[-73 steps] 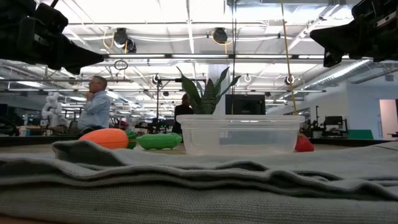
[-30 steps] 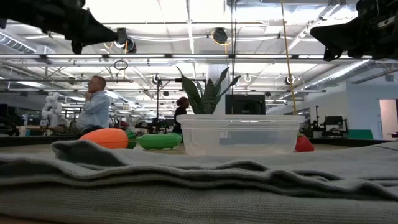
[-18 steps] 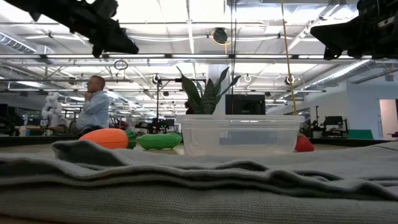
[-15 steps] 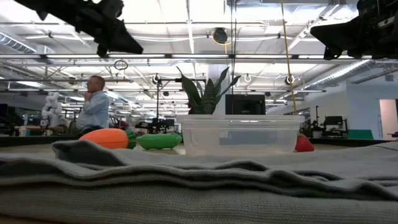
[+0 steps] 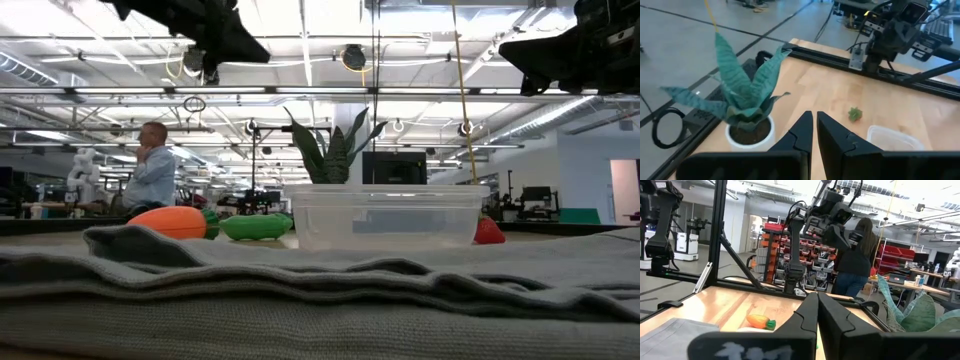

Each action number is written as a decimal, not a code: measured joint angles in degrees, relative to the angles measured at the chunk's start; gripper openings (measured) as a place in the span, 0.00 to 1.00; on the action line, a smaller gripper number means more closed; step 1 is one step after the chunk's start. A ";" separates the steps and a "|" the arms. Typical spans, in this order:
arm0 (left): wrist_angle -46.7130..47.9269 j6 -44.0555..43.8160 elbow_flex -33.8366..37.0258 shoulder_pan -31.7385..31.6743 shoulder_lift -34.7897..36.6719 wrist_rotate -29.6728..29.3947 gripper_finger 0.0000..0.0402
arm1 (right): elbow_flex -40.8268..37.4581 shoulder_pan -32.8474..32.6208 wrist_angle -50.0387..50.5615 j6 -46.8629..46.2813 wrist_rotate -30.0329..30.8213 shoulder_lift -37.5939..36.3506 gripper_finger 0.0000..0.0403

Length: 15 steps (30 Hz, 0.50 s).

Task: Pick and placing Produce into tupperware
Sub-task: Put the green pea into the transparent container

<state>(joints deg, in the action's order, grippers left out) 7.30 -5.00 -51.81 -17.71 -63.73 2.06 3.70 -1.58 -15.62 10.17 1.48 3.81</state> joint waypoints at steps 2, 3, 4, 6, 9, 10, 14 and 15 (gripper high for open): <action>2.67 1.02 -2.79 -0.03 -2.11 0.92 0.06 | 0.02 -0.02 0.00 -0.02 0.00 0.00 0.00; 4.61 1.60 -4.35 -0.02 -3.22 0.97 0.06 | 0.01 -0.01 0.00 -0.01 0.00 0.00 0.00; 7.01 2.08 -5.94 0.00 -4.34 1.02 0.06 | 0.02 0.00 0.00 0.00 0.00 0.00 0.00; 11.70 3.03 -9.64 0.00 -6.76 1.14 0.06 | 0.00 0.00 0.00 -0.02 0.00 0.00 0.00; 18.78 3.29 -15.37 0.00 -10.55 1.14 0.06 | 0.02 0.00 0.00 -0.02 0.00 0.00 0.00; 21.06 3.42 -17.37 0.00 -11.87 1.12 0.06 | 0.01 -0.01 0.00 -0.02 0.00 0.00 0.00; 30.64 4.65 -24.23 0.00 -16.64 1.13 0.06 | 0.00 0.00 0.00 -0.02 0.00 0.00 0.00; 32.53 4.94 -25.66 0.00 -17.69 1.12 0.06 | 0.01 -0.01 0.01 -0.02 0.00 0.00 0.00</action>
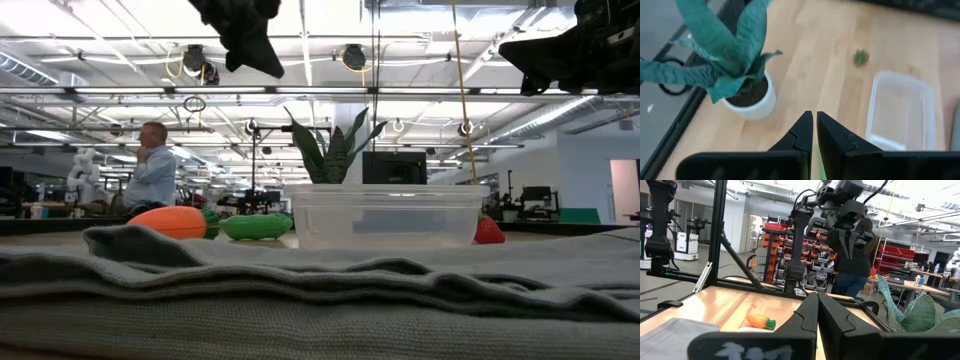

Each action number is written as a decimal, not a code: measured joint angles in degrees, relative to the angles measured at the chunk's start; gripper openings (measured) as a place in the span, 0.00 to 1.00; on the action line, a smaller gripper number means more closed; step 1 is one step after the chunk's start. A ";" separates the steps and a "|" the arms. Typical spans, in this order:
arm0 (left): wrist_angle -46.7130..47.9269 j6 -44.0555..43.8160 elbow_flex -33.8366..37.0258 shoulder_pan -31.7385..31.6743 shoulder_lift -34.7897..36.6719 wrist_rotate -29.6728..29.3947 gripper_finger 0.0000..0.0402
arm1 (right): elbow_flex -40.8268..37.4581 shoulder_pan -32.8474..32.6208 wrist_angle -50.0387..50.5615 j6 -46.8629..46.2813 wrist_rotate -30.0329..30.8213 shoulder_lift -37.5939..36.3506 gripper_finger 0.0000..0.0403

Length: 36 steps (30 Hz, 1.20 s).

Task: Pick and placing Produce into tupperware
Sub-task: Put the green pea into the transparent container

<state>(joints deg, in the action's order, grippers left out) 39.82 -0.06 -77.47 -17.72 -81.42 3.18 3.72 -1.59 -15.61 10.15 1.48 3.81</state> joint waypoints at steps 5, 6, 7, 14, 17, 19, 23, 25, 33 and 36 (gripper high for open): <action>7.37 0.27 -5.02 0.28 -5.39 0.00 0.06 | 0.00 0.00 -0.01 0.00 0.00 0.00 0.00; 8.43 0.50 -5.68 0.45 -6.44 0.00 0.06 | 0.00 0.00 -0.01 0.00 0.00 0.00 0.00; 9.55 0.95 -6.36 0.61 -7.41 0.00 0.06 | -0.01 0.00 0.01 0.00 0.00 0.02 0.00; 20.70 3.54 -13.31 1.69 -14.11 -0.10 0.06 | 0.00 -0.01 -0.08 -1.86 0.00 0.00 0.00; 24.28 2.91 -15.63 1.92 -16.64 -0.16 0.06 | 0.01 -0.01 -0.21 -1.92 0.00 0.00 0.00; 25.64 2.74 -16.26 2.49 -17.85 -0.19 0.06 | 0.00 0.00 -0.21 -1.92 0.00 0.00 0.00; 27.38 4.19 -16.28 3.97 -19.17 -0.20 0.06 | 0.01 0.00 -0.12 -1.95 0.00 0.01 0.00; 27.49 5.23 -16.28 4.87 -19.24 -0.17 0.06 | 0.00 0.00 -0.07 -1.95 0.00 0.00 0.00; 26.41 2.92 -16.28 7.74 -19.11 -0.20 0.06 | 0.01 0.01 0.01 -1.97 0.00 0.00 0.00; 26.39 2.61 -16.28 8.13 -19.11 -0.20 0.06 | 0.00 0.00 0.02 -2.55 0.00 0.00 0.00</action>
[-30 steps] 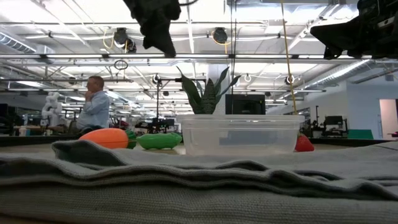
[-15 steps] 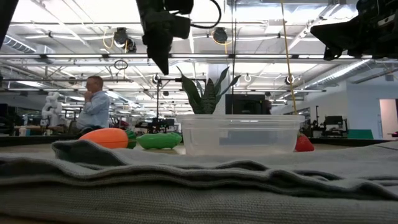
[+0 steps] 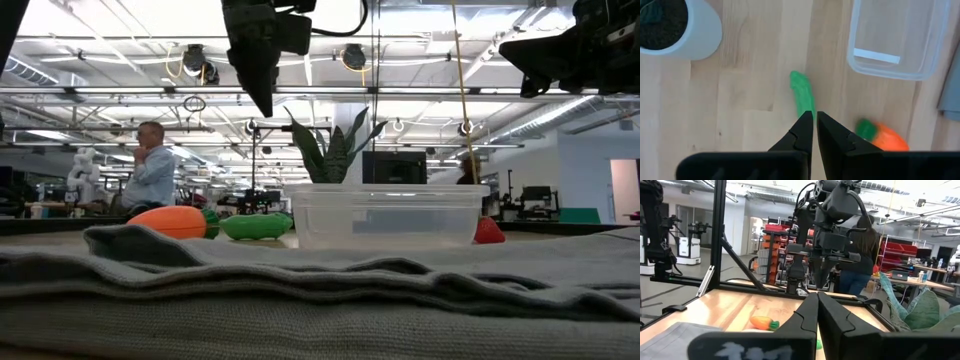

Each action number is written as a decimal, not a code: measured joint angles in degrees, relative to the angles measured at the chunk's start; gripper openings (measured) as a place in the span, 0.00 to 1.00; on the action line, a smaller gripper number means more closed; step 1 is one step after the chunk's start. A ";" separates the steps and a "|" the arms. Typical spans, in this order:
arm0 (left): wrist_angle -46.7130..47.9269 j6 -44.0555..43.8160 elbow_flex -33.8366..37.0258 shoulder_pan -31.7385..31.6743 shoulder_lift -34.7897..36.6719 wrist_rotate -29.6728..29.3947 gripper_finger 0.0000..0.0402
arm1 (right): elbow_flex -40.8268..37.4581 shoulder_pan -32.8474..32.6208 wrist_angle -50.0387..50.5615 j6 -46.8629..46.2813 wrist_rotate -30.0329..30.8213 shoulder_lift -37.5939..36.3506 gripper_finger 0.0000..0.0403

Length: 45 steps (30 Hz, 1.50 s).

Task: Pick and placing Produce into tupperware
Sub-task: Put the green pea into the transparent container

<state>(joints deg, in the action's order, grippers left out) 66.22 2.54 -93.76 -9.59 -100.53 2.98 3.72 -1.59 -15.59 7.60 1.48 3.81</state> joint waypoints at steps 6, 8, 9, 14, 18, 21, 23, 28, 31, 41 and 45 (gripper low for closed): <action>0.00 -1.24 0.00 -0.13 0.00 -0.06 0.06 | -0.01 -0.01 -0.01 -0.93 0.00 0.00 0.00; 0.00 -1.27 0.00 -0.13 0.00 -0.78 0.06 | 0.00 -0.01 -0.01 -0.93 0.00 0.00 0.00; 0.00 -1.38 0.00 -0.11 0.00 -1.41 0.06 | -0.01 0.01 -0.01 -0.93 0.00 0.00 0.00; -0.07 -2.53 0.09 -0.15 0.00 -3.61 0.06 | -0.01 0.00 -0.01 -0.93 0.00 0.00 0.00; -0.31 -3.02 1.87 -0.15 0.04 -3.18 0.10 | 0.01 0.00 0.01 -0.94 0.00 0.00 0.00; -0.29 -3.36 3.86 -0.08 0.04 -3.01 0.19 | 0.01 0.00 0.01 -0.95 0.00 0.00 0.00; -0.35 -3.76 5.42 -0.13 0.04 -2.74 0.29 | -0.01 -0.01 0.01 -0.95 -0.01 0.01 0.00; -3.43 -3.72 9.56 0.29 0.04 0.18 0.57 | -0.01 -0.01 0.01 -0.95 0.00 0.00 0.00; -5.16 -3.06 11.33 0.95 0.02 -0.24 0.72 | -0.01 -0.01 0.01 -0.95 0.00 0.00 0.00; -15.31 -4.39 16.35 0.94 0.04 -1.99 0.88 | 0.01 -0.01 0.01 -0.95 -0.01 0.01 0.00; -19.58 -4.35 19.06 0.42 0.04 -1.27 0.87 | 0.01 0.01 0.01 -0.95 0.00 0.02 0.00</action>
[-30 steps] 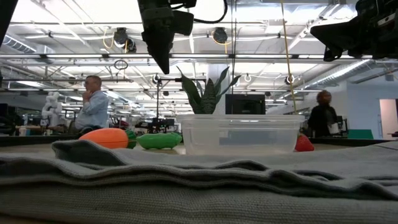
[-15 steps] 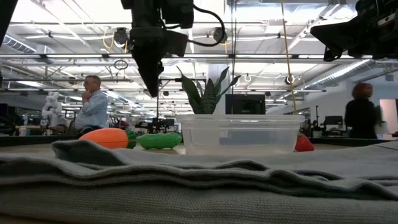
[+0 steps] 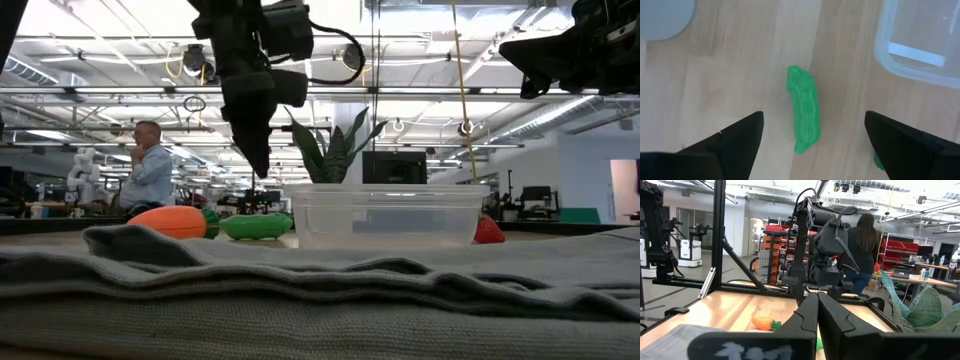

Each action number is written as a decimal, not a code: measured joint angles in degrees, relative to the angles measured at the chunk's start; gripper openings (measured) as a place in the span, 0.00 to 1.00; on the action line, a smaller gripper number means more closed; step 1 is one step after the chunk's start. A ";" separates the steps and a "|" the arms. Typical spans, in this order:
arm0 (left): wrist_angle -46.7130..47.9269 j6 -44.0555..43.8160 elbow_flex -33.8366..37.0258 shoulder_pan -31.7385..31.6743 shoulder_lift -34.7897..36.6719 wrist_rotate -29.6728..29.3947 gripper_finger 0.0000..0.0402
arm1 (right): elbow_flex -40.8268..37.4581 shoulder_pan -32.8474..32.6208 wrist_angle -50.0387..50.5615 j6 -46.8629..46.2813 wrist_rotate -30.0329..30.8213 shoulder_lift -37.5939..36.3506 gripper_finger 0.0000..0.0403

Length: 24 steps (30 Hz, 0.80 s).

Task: Pick and placing Produce into tupperware
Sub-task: Put the green pea into the transparent container

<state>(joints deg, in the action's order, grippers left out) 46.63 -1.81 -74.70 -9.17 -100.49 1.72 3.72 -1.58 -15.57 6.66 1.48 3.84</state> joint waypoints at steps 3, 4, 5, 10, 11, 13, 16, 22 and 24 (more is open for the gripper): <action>-1.99 -0.02 2.03 -0.20 0.00 0.17 0.86 | -0.01 -0.01 0.01 0.00 -0.01 -0.02 0.00; -2.89 0.00 2.68 -0.20 0.00 0.17 0.86 | 0.00 -0.02 0.01 0.00 0.00 -0.02 0.00; -3.80 0.00 3.29 -0.20 0.00 0.19 0.86 | 0.00 -0.01 0.00 0.00 -0.01 -0.01 0.00; -7.43 -0.04 4.92 -0.18 -0.35 0.44 0.86 | -0.02 0.00 0.00 0.00 0.00 0.00 0.00; -7.90 0.00 5.14 -0.18 -0.65 0.65 0.86 | -0.02 -0.02 0.02 0.00 0.00 0.00 0.00; -7.84 0.00 5.58 -0.18 -1.10 0.73 0.86 | -0.02 0.00 0.01 0.00 0.00 -0.01 0.00; -9.24 0.11 5.48 -0.18 -2.48 0.82 0.86 | 0.00 -0.02 0.02 0.00 -0.02 0.00 0.00; -10.11 1.37 5.49 -0.18 -6.56 0.84 0.86 | 0.00 -0.01 0.22 0.00 0.18 0.38 0.00; -10.97 1.93 5.49 -0.18 -8.22 0.87 0.86 | -0.02 0.00 0.74 0.02 0.20 0.50 0.00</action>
<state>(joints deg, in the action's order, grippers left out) 35.66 0.12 -69.21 -9.34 -108.70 2.59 3.70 -1.58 -14.83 6.68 1.67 4.34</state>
